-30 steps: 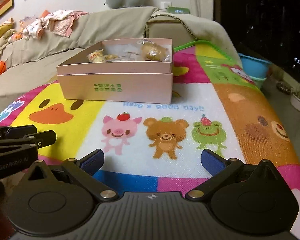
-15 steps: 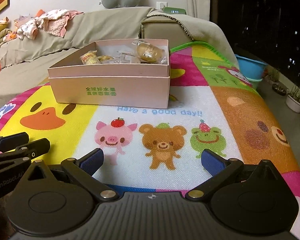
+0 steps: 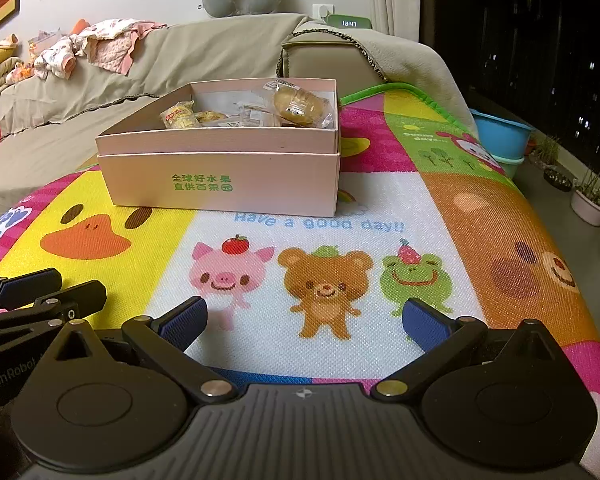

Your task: Organize objects

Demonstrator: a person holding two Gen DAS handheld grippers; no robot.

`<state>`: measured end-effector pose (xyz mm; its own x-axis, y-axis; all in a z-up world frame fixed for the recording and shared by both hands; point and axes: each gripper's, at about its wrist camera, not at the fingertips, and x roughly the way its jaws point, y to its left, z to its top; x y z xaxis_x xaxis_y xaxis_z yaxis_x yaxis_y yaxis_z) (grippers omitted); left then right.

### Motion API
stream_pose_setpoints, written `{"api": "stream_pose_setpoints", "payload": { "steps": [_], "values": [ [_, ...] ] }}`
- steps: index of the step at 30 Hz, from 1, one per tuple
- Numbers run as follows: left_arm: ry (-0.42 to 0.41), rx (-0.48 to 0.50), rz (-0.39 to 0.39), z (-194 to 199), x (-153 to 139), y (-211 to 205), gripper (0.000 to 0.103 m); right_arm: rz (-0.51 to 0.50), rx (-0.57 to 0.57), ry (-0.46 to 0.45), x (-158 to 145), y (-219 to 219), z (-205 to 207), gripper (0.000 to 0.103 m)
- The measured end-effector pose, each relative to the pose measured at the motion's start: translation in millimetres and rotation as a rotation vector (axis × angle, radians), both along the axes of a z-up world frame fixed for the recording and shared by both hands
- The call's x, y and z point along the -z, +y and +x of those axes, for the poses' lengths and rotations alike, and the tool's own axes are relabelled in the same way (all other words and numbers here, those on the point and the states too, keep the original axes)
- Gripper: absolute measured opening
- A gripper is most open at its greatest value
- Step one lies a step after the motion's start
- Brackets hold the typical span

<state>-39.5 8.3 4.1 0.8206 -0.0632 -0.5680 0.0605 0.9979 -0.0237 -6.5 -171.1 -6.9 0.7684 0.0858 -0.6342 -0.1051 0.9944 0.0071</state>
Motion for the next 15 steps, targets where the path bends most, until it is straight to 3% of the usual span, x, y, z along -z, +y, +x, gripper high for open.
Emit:
{"api": "stream_pose_setpoints", "payload": {
  "steps": [15],
  "values": [
    [0.000, 0.000, -0.014, 0.4, -0.1, 1.0, 0.046, 0.000, 0.000, 0.000, 0.2, 0.0, 0.0, 0.103]
  ]
}}
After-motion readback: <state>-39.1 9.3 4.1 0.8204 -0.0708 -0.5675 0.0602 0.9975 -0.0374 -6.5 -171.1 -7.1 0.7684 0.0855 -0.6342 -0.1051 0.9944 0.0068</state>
